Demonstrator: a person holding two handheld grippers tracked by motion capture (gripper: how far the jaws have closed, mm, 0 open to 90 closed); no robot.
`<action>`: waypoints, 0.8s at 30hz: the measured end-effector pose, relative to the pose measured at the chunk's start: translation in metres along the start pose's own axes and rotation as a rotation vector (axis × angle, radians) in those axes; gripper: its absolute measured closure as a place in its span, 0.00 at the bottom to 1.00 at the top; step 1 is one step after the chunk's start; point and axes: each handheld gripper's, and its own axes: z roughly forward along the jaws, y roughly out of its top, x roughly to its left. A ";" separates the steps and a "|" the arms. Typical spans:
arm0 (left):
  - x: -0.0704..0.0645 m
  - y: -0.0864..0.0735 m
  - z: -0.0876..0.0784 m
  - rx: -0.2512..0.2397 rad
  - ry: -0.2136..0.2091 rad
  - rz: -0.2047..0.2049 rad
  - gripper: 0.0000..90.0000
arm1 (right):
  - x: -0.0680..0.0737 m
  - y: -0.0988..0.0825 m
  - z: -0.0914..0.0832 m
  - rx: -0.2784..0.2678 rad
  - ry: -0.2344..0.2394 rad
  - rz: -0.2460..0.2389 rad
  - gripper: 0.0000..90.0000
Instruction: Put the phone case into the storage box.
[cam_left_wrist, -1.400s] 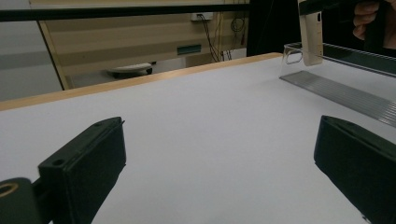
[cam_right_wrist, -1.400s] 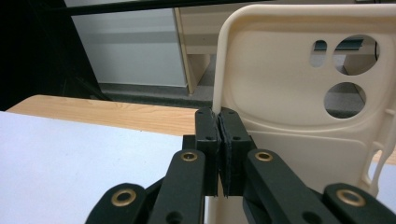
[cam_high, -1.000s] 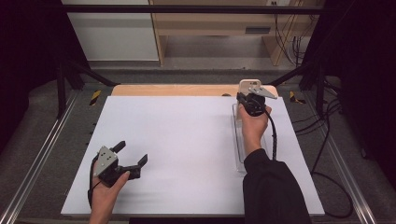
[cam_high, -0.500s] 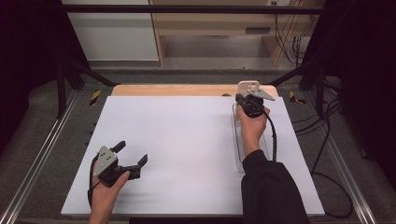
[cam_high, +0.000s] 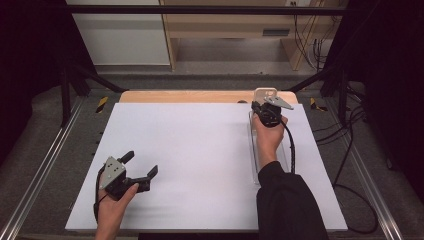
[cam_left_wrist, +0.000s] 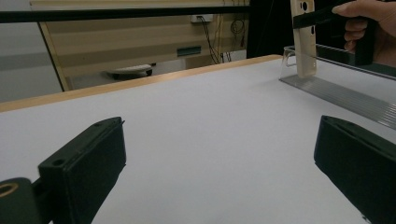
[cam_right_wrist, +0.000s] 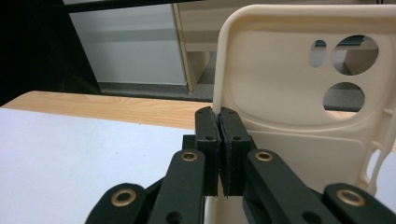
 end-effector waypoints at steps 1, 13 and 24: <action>0.000 0.000 0.000 0.000 0.000 0.000 0.02 | -0.001 0.000 0.000 0.000 0.000 0.002 0.98; 0.000 0.000 0.000 0.001 -0.002 -0.001 0.02 | -0.001 -0.004 0.000 -0.009 -0.008 0.004 0.98; 0.000 0.000 0.000 0.001 -0.004 -0.002 0.02 | 0.001 -0.005 0.001 -0.016 -0.004 -0.004 0.98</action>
